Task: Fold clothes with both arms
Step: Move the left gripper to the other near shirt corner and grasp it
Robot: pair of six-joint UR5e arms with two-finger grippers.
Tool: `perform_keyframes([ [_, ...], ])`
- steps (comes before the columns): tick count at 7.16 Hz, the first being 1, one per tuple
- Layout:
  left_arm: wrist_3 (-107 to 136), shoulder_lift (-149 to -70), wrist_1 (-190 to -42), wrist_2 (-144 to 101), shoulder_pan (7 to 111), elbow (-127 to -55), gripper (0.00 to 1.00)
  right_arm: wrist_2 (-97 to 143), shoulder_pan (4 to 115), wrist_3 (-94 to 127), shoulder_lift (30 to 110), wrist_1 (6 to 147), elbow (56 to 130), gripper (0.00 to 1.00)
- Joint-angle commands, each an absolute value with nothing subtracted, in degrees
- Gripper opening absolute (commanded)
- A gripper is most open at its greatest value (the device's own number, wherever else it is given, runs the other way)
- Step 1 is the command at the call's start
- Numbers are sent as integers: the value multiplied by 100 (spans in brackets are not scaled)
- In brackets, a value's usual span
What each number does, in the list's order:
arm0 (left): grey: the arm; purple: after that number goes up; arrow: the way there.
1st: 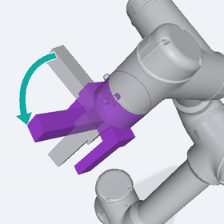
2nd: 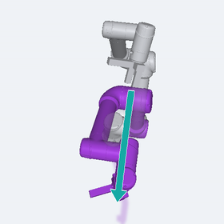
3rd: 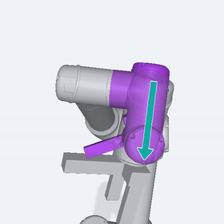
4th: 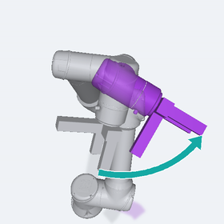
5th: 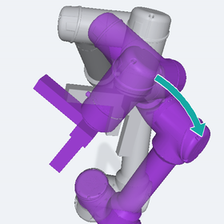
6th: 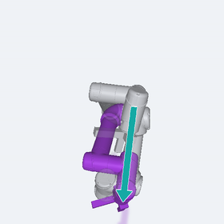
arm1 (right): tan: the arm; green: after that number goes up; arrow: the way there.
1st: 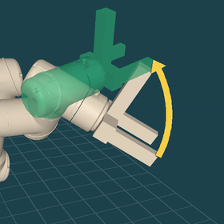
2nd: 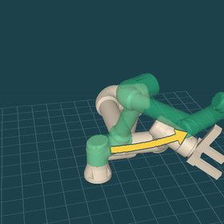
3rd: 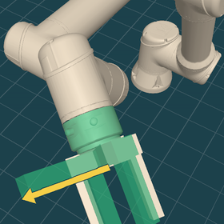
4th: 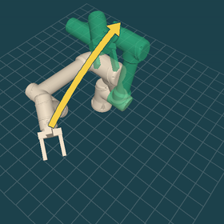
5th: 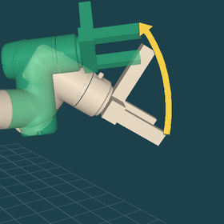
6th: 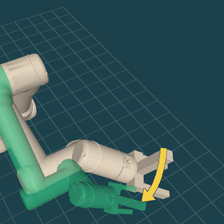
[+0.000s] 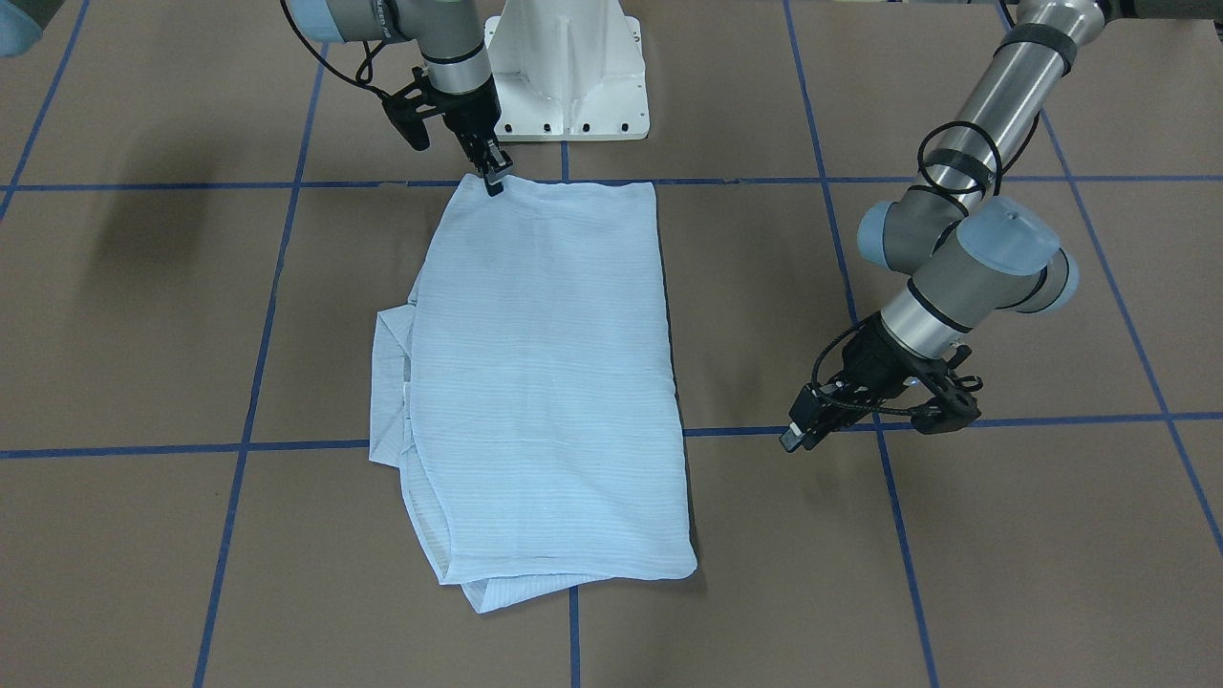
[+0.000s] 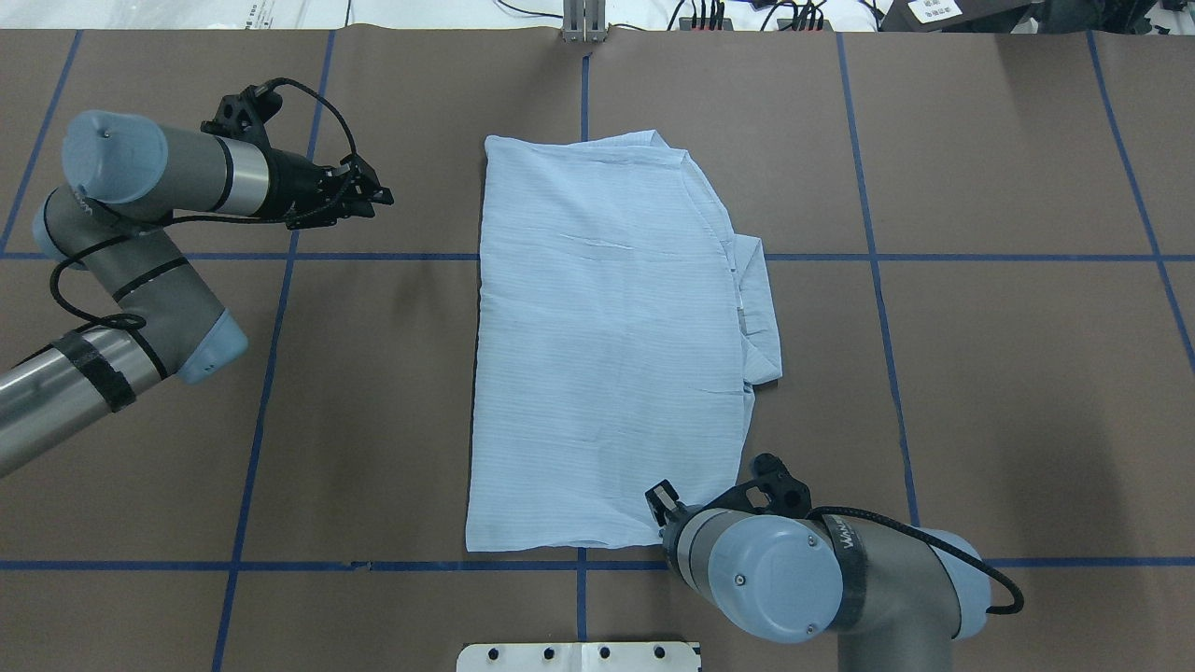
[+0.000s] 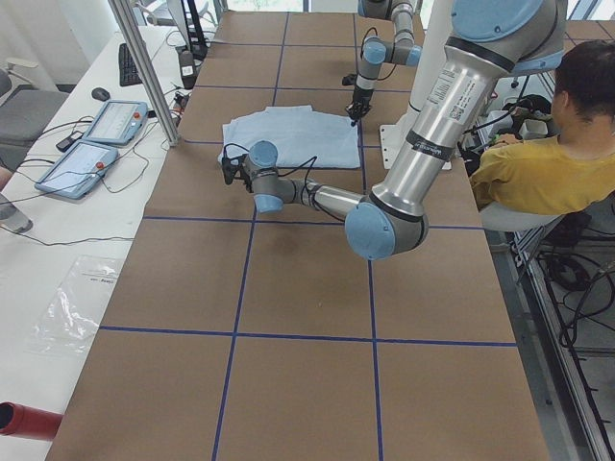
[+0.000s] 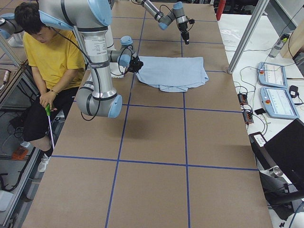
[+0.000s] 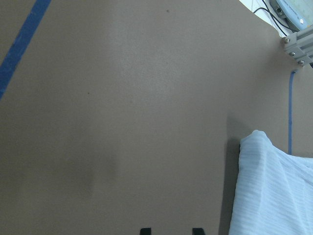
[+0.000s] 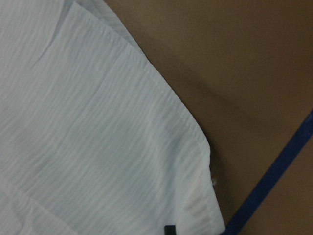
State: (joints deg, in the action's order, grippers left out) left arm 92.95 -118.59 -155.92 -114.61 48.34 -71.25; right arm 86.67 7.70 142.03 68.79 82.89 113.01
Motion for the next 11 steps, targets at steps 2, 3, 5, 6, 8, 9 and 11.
perform_keyframes([
  [2,11073,-10599,-15557,-11443,4624,-8877,43,8719,782,14186,6908,8279,11373,0],
  [3,11126,-9973,-15557,-11435,4545,-9564,43,8719,800,14186,6908,8279,11373,0],
  [5,12133,-9835,-15461,-10485,3400,-10026,43,8693,791,14186,6917,8279,11356,0],
  [6,12355,-9835,-14729,-10015,2888,-10368,44,8701,791,14177,6926,8271,11329,0],
  [8,12674,-10150,-13898,-9162,1850,-10512,46,8710,782,14124,6917,8262,11312,0],
  [9,12900,-10430,-13400,-9150,1680,-10538,46,8719,782,14124,6917,8270,11312,0],
  [11,12946,-11002,-12151,-9132,1451,-10538,46,8710,774,14133,6917,8271,11312,0],
])
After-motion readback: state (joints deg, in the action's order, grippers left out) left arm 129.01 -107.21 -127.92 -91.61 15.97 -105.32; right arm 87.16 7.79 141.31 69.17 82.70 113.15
